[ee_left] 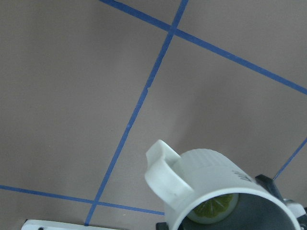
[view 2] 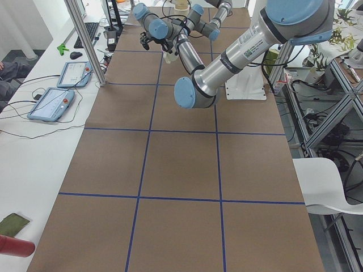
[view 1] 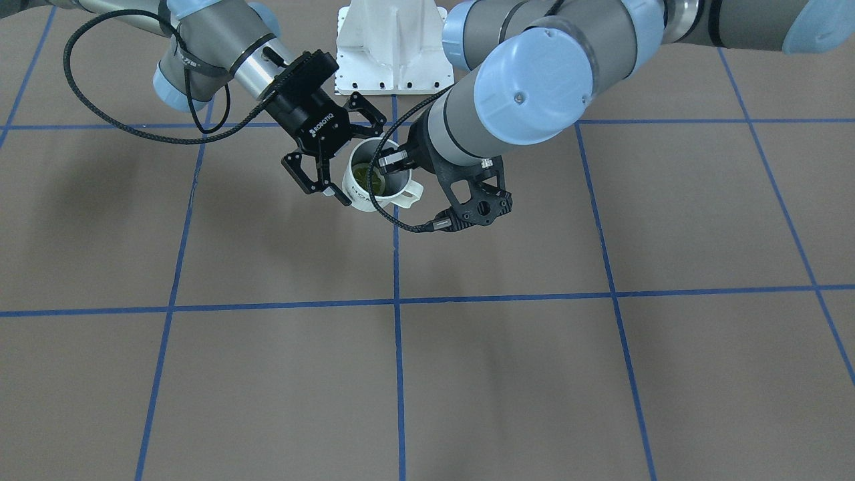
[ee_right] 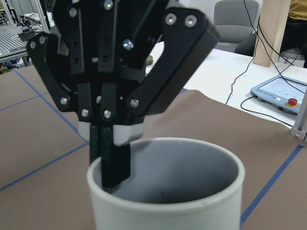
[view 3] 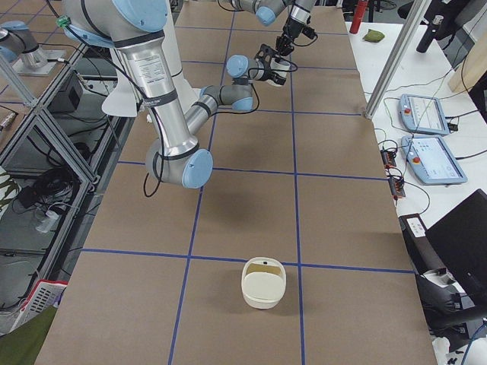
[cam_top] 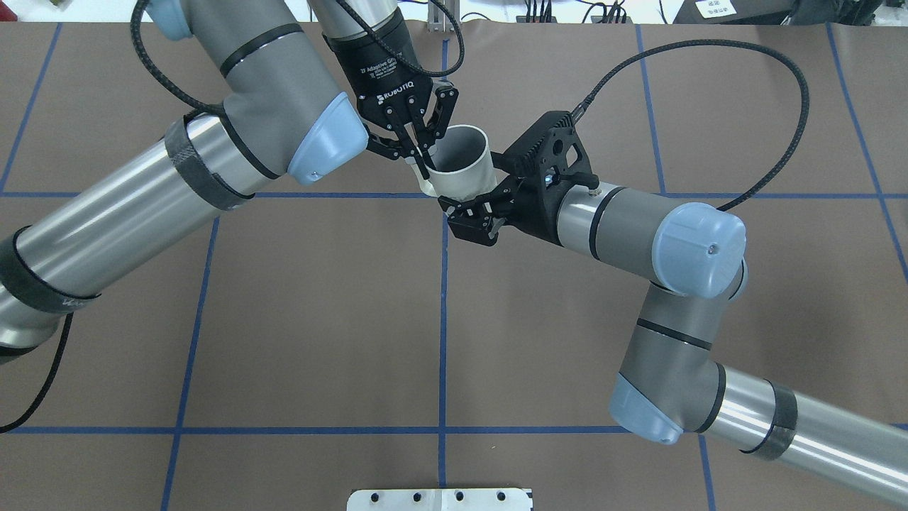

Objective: Left arm hands cup to right arm to dump lemon

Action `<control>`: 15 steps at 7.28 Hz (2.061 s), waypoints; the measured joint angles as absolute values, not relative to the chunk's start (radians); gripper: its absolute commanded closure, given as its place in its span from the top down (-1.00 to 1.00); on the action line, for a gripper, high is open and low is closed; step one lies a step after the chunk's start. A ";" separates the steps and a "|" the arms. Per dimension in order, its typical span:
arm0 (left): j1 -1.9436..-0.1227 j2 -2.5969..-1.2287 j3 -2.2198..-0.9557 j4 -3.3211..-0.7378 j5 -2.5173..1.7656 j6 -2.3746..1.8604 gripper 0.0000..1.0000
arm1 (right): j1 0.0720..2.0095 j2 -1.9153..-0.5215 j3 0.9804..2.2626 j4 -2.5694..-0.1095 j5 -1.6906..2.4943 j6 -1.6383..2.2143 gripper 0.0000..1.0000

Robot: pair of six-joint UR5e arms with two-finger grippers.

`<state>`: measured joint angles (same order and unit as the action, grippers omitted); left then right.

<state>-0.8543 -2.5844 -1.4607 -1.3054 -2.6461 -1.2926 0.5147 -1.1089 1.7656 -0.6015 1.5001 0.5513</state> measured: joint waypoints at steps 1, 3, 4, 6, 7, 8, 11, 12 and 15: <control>-0.854 -2.584 -1.463 -1.305 -2.646 -1.293 -1.00 | 0.515 -1.109 1.766 -0.602 1.500 0.553 0.91; -0.854 -2.584 -1.465 -1.305 -2.646 -1.293 -1.00 | 0.515 -1.109 1.766 -0.602 1.500 0.556 0.91; -0.854 -2.584 -1.465 -1.305 -2.649 -1.293 -1.00 | 0.515 -1.109 1.766 -0.601 1.501 0.557 0.92; -0.854 -2.587 -1.465 -1.305 -2.657 -1.295 -1.00 | 0.514 -1.109 1.766 -0.600 1.502 0.558 0.54; -0.854 -2.588 -1.465 -1.306 -2.657 -1.298 0.98 | 0.514 -1.109 1.766 -0.600 1.502 0.561 -0.15; -0.855 -2.588 -1.465 -1.314 -2.659 -1.302 1.00 | 0.514 -1.108 1.766 -0.600 1.501 0.573 -0.57; -0.852 -2.562 -1.465 -1.451 -2.657 -1.327 1.00 | 0.514 -1.109 1.767 -0.601 1.502 0.623 -0.71; -0.854 -2.557 -1.467 -1.466 -2.657 -1.341 1.00 | 0.514 -1.110 1.767 -0.603 1.502 0.627 -0.71; -0.909 -2.553 -1.479 -1.467 -2.659 -1.371 1.00 | 0.522 -1.124 1.767 -0.612 1.503 0.628 -0.84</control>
